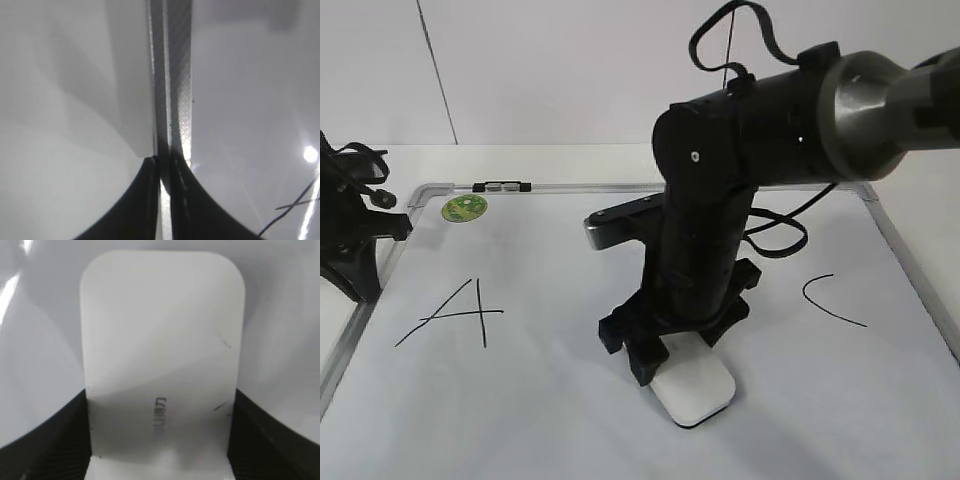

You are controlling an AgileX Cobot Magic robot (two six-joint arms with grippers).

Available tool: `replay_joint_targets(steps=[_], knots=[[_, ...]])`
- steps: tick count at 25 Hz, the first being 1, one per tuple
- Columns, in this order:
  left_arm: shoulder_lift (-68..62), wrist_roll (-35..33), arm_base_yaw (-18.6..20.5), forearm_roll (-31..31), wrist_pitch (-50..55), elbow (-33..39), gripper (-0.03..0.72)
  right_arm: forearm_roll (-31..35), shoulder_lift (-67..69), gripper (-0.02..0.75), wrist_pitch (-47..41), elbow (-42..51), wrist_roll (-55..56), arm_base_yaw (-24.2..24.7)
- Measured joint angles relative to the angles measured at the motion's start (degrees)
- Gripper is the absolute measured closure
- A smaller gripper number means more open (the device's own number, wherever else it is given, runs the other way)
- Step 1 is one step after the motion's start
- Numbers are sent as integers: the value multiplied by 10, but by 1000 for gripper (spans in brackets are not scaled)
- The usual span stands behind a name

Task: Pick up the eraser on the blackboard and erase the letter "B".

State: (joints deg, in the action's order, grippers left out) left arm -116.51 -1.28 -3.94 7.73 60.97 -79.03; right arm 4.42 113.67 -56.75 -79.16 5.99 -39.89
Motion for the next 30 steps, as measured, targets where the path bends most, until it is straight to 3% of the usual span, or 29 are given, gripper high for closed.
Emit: replay_joint_targets(steps=[9,15,24,30], knots=[[0,0,0,5,0,0,669,-18,0,159,5,-6,7,140],[0,0,0,8,2,0,669,-27,10,159,-30,-37,7,151],[0,0,0,10,4,0,669,-54,12,160,-123,-173,8,151],[0,0,0,11,4,0,669,-76,6,160,-132,-194,14,191]])
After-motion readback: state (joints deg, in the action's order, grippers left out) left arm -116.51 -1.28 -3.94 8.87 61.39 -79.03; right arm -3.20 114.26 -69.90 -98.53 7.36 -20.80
